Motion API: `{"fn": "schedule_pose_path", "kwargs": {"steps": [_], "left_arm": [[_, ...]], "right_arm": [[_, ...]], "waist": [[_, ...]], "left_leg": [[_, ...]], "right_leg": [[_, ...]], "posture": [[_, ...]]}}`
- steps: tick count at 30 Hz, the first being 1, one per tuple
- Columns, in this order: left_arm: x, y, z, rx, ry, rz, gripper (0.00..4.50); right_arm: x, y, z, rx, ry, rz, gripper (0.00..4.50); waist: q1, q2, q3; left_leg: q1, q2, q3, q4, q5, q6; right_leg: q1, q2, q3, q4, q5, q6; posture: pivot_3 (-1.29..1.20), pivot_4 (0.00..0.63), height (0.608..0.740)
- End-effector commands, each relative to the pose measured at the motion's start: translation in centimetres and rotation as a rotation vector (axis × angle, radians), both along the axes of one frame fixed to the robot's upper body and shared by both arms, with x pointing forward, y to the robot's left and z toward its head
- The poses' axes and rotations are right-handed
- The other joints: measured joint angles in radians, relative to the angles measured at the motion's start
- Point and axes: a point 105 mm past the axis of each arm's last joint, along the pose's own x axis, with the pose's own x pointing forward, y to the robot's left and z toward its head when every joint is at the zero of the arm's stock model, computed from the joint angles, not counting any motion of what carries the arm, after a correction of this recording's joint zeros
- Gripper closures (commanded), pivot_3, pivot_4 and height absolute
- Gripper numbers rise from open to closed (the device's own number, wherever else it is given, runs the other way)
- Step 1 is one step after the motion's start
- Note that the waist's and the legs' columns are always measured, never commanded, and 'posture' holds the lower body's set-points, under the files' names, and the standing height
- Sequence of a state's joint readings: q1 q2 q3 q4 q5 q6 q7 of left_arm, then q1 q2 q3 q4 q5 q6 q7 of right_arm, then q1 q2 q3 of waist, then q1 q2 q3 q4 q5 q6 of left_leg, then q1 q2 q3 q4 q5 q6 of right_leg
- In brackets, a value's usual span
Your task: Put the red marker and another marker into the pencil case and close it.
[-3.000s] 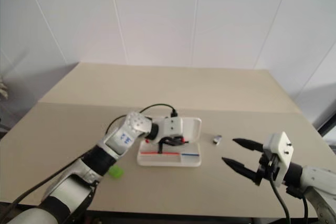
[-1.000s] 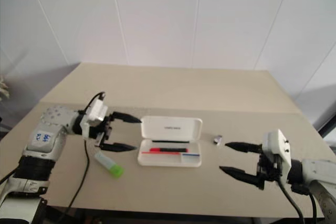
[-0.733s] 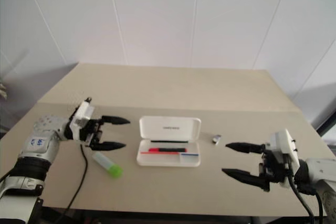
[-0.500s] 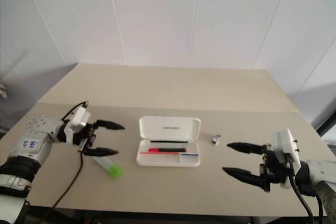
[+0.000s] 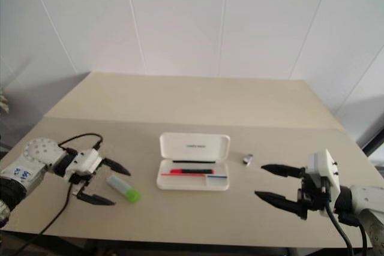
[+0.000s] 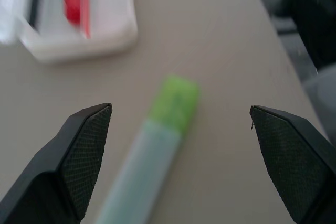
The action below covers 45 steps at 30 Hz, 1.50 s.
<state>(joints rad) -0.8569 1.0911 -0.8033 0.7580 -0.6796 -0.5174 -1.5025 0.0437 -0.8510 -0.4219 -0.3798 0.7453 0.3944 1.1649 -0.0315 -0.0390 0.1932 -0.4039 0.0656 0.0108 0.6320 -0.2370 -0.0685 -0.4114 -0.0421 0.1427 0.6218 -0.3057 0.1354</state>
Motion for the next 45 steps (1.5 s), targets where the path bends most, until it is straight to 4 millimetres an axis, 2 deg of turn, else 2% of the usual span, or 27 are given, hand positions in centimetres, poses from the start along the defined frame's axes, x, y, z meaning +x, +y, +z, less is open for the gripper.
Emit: {"fn": "schedule_pose_path", "kwargs": {"steps": [1, 12, 15, 22, 24, 25, 35, 41, 45], "left_arm": [[-0.6, 0.1, 0.1, 0.049, 0.042, -0.097, 0.01], [0.3, 0.4, -2.4, 0.111, 0.125, -0.037, 0.01], [0.6, 0.4, -2.7, 0.123, 0.13, -0.024, 0.59], [0.7, 0.2, -3.0, 0.13, 0.134, -0.028, 2.77], [0.7, 0.1, -3.0, 0.125, 0.134, -0.029, 3.32], [0.7, 0.1, -3.0, 0.124, 0.134, -0.029, 3.41], [1.0, -0.1, -2.5, 0.094, 0.113, -0.016, 3.41], [3.0, -0.8, 1.0, -0.036, -0.002, 0.046, 3.41], [3.0, -0.9, 2.6, -0.095, -0.015, 0.061, 3.41]], "right_arm": [[0.2, 0.0, 0.4, 0.0, -0.028, -0.002, 0.0], [0.3, -0.1, 0.3, -0.007, -0.031, -0.026, 0.0], [0.3, -0.2, 0.3, -0.007, -0.032, -0.031, 0.0], [0.4, -0.2, 0.2, -0.007, -0.035, -0.041, 0.0], [0.5, -0.2, 0.3, -0.007, -0.036, -0.044, 0.0], [0.5, -0.3, 0.3, -0.007, -0.037, -0.044, 0.0], [0.8, -0.2, 0.3, -0.008, -0.042, -0.048, 0.0], [0.8, -0.3, 0.3, -0.009, -0.045, -0.054, 0.0], [0.7, -0.6, 0.3, -0.01, -0.046, -0.061, 0.0]], "waist": [[0.0, 0.0, 0.0], [0.0, 0.0, 0.0], [0.001, 0.0, 0.0], [-0.007, 0.0, 0.0], [-0.007, 0.0, 0.0], [-0.007, 0.0, 0.0], [-0.006, 0.0, 0.0], [0.0, -0.001, 0.001], [0.001, -0.002, 0.001]], "left_leg": [[0.0, 0.0, 0.0, 0.0, 0.0, 0.0], [0.0, 0.0, 0.0, -0.001, 0.0, 0.0], [0.0, 0.0, 0.0, 0.0, 0.0, 0.0], [0.0, 0.0, 0.001, 0.0, 0.0, 0.001], [0.0, 0.0, 0.001, -0.001, 0.0, 0.001], [0.0, 0.0, 0.001, -0.001, -0.001, 0.001], [0.0, 0.0, 0.001, 0.0, -0.001, 0.001], [0.0, 0.0, 0.001, 0.0, -0.001, 0.001], [-0.001, 0.0, 0.001, 0.0, -0.001, 0.001]], "right_leg": [[0.0, 0.0, 0.0, 0.0, 0.0, 0.0], [-0.001, 0.0, 0.0, 0.0, 0.0, 0.0], [0.0, 0.0, 0.0, 0.0, 0.0, 0.0], [0.0, 0.0, 0.001, 0.0, 0.0, 0.0], [0.0, 0.0, 0.001, 0.0, 0.0, 0.0], [0.0, 0.0, 0.001, 0.0, 0.0, 0.0], [0.0, 0.0, 0.001, 0.0, 0.0, 0.0], [-0.001, 0.0, 0.001, 0.0, 0.0, 0.0], [-0.001, 0.0, 0.001, 0.0, 0.0, 0.0]], "posture": [[0.0, 0.15, 0.74], [0.0, 0.15, 0.74], [0.0, 0.15, 0.74], [0.0, 0.15, 0.74], [0.0, 0.15, 0.74], [0.0, 0.15, 0.74], [0.0, 0.15, 0.74], [0.0, 0.15, 0.74], [0.0, 0.15, 0.74]]}}
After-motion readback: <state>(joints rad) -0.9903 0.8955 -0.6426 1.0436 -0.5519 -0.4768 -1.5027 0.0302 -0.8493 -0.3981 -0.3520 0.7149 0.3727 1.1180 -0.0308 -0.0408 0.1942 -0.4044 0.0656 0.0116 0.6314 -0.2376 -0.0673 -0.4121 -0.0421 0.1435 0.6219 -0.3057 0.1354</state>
